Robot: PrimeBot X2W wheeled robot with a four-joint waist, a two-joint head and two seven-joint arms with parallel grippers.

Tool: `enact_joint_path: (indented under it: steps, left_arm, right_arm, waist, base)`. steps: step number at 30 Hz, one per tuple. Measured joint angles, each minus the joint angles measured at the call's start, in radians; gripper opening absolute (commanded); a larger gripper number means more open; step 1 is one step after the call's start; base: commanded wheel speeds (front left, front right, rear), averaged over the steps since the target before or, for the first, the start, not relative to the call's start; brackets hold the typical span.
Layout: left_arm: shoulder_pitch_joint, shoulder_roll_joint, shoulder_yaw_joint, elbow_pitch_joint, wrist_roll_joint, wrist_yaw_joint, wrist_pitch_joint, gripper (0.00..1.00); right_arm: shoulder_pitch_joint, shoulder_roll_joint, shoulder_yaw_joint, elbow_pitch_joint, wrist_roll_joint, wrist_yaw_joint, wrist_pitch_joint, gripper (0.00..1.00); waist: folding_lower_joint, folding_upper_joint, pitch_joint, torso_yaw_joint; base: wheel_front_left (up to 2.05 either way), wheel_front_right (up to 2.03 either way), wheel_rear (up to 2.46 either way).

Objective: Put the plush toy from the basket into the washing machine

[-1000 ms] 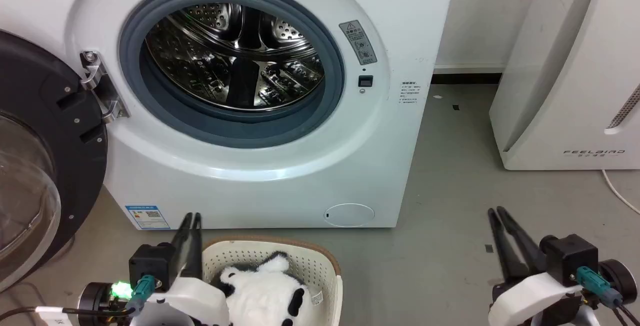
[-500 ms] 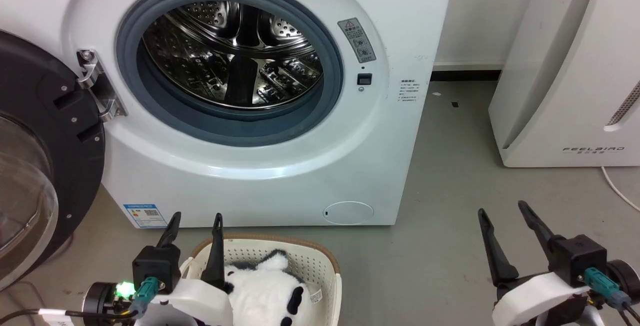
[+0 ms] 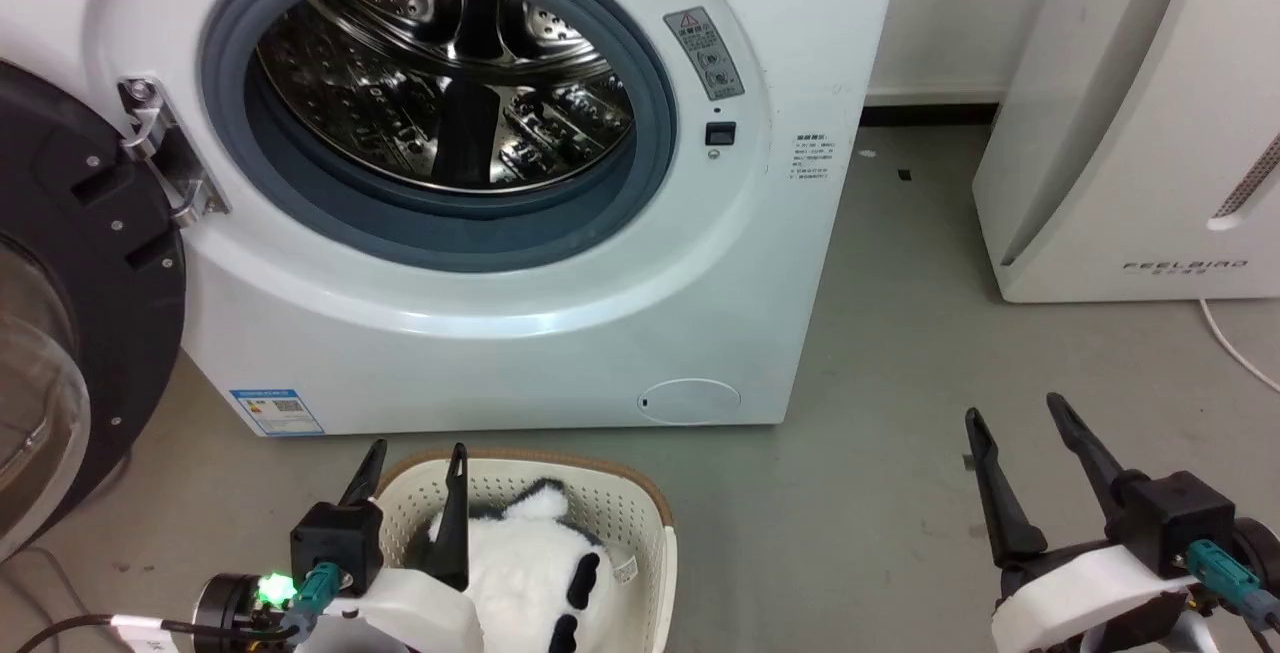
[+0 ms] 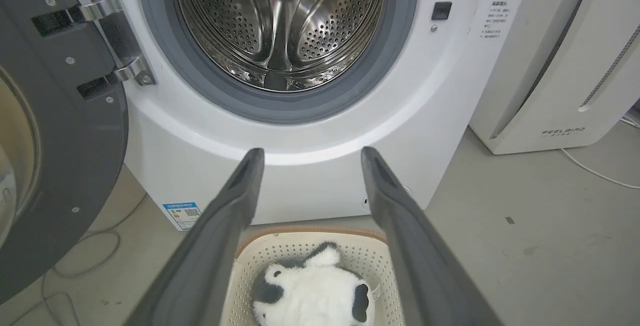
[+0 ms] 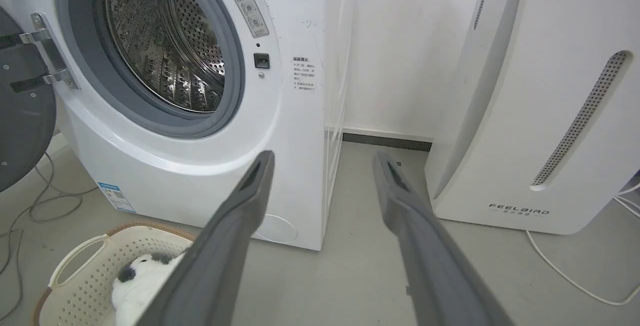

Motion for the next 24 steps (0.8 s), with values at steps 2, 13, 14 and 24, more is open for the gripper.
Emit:
enact_joint_path:
  steps: [2,13,14,24]
  left_arm:
    - [-0.005,0.000,-0.003,0.015,0.000,0.000,-0.005,1.00]
    - [-0.066,0.000,-0.027,0.133,-0.010,-0.005,-0.022,1.00]
    - [-0.074,0.000,-0.030,0.145,-0.010,-0.008,-0.022,1.00]
    - [-0.154,0.002,-0.056,0.269,-0.018,-0.017,-0.032,1.00]
  right_arm:
    - [0.000,0.000,-0.003,-0.002,0.001,0.000,-0.006,1.00]
    - [-0.002,0.000,-0.007,-0.007,0.006,0.000,-0.027,1.00]
    - [-0.002,0.000,-0.007,-0.009,0.007,0.000,-0.031,1.00]
    - [-0.009,0.000,-0.007,-0.016,0.028,0.000,-0.052,1.00]
  waist:
    - [0.0000,0.0000,0.010,-0.003]
    - [0.0000,0.0000,0.071,-0.019]
    - [0.0000,0.0000,0.078,-0.021]
    - [0.0001,0.0000,0.147,-0.039]
  base:
    - [0.00,0.00,0.00]
    - [0.00,0.00,0.00]
    - [0.00,0.00,0.00]
    - [0.00,0.00,0.00]
